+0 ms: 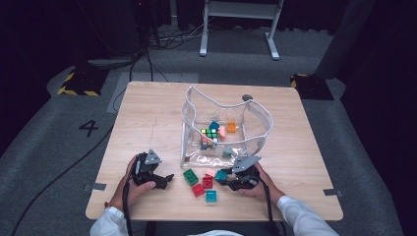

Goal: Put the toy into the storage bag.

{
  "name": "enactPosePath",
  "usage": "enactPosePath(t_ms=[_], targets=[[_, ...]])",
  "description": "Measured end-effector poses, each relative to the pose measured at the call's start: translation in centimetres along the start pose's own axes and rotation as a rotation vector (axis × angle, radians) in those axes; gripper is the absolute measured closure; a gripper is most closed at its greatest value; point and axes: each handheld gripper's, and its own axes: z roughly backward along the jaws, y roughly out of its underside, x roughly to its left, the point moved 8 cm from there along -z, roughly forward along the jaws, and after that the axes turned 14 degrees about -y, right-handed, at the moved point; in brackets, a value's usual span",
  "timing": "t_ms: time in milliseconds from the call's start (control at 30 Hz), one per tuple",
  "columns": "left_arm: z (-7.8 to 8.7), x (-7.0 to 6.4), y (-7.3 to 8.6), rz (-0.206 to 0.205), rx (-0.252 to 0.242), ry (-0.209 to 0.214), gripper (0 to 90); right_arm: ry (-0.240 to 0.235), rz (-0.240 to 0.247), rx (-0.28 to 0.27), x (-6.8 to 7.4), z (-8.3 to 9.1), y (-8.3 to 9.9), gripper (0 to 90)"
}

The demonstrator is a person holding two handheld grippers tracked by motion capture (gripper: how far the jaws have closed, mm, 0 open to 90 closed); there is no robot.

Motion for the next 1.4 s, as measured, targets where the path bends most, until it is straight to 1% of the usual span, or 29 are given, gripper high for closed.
enactPosePath(t_ms=[33,67,100,133,167,267,300,333,367,400,433,467,533,600,633,667,700,733,800,867,933,1033,1133,1167,1200,1267,1333,1367,1400], targets=[[0.0,0.0,0.0,-0.001,0.0,0.0,5.2,-0.001,-0.012,0.003,0.1,0.1,0.1,59.0],[0.0,0.0,0.0,-0.001,0.0,0.001,5.2,-0.002,-0.009,0.004,0.1,0.2,0.2,59.1],[0.0,0.0,0.0,-0.001,0.0,0.003,5.2,-0.006,0.008,0.0,0.1,0.2,0.2,59.1],[0.0,0.0,0.0,-0.001,0.0,0.002,5.2,-0.005,-0.003,0.002,0.2,0.3,0.3,59.1],[0.0,0.0,0.0,-0.001,0.0,0.003,5.2,-0.006,0.021,0.002,0.1,0.4,0.3,59.0],[0.0,0.0,0.0,-0.001,0.0,0.004,5.2,-0.007,0.034,-0.002,0.1,0.7,0.6,59.1],[0.0,0.0,0.0,-0.001,0.0,0.002,5.1,-0.006,0.009,0.003,0.2,1.0,0.8,59.1],[0.0,0.0,0.0,-0.001,0.0,0.003,5.2,-0.005,0.017,0.004,0.2,1.1,0.9,59.1],[0.0,0.0,0.0,-0.001,-0.001,0.003,5.2,-0.002,0.009,0.003,0.2,1.2,1.0,59.1],[0.0,0.0,0.0,-0.001,-0.001,0.002,5.2,-0.001,0.029,0.003,0.2,1.4,1.1,59.1],[0.0,0.0,0.0,-0.001,0.0,0.003,5.2,-0.003,0.033,0.004,0.1,1.6,1.3,59.1],[0.0,0.0,0.0,-0.002,0.0,0.003,5.2,-0.003,0.015,0.009,0.2,1.9,1.5,59.1],[0.0,0.0,0.0,-0.001,0.0,0.003,5.2,0.002,-0.005,0.015,0.1,2.5,2.0,59.1],[0.0,0.0,0.0,-0.002,0.0,0.003,5.2,0.005,0.004,0.006,-0.1,3.0,2.3,59.1],[0.0,0.0,0.0,-0.001,0.0,0.003,5.2,0.012,-0.025,0.016,-0.1,3.5,2.7,59.1],[0.0,0.0,0.0,-0.001,0.0,0.003,5.1,0.016,-0.025,0.017,-0.1,3.8,2.9,59.1],[0.0,0.0,0.0,-0.001,0.0,0.003,5.2,0.02,0.003,0.014,-0.3,4.0,3.0,59.1],[0.0,0.0,0.0,-0.001,-0.001,0.001,5.2,0.028,0.019,0.012,-0.4,4.3,3.1,59.1],[0.0,0.0,0.0,-0.001,0.0,0.004,5.2,0.048,0.02,0.016,-0.7,5.0,3.5,59.1],[0.0,0.0,0.0,-0.001,0.0,0.003,5.2,0.059,0.003,0.019,-0.8,5.6,4.0,59.1],[0.0,0.0,0.0,-0.001,-0.001,0.003,5.2,0.072,-0.014,0.01,-1.1,6.1,4.4,59.1],[0.0,0.0,0.0,-0.001,0.0,0.003,5.2,0.083,-0.02,0.004,-1.2,7.2,4.9,59.1],[0.0,0.0,0.0,-0.002,0.0,0.003,5.2,0.096,-0.038,-0.02,-1.3,8.2,5.2,59.1],[0.0,0.0,0.0,-0.001,0.0,0.003,5.1,0.106,-0.032,-0.014,-1.4,8.6,5.5,59.1],[0.0,0.0,0.0,-0.001,0.0,0.003,5.1,0.117,-0.035,-0.011,-1.5,9.0,5.7,59.1],[0.0,0.0,0.0,-0.001,0.0,0.003,5.1,0.121,-0.043,-0.026,-1.7,9.8,6.0,59.1],[0.0,0.0,0.0,-0.001,0.0,0.004,5.1,0.142,-0.049,-0.027,-2.0,10.7,6.5,59.1],[0.0,0.0,0.0,-0.001,0.0,0.004,5.1,0.144,-0.06,-0.034,-2.1,11.1,6.6,59.1],[0.0,0.0,0.0,0.0,-0.001,0.001,5.1,0.154,-0.06,-0.039,-2.3,11.5,6.8,59.1]])
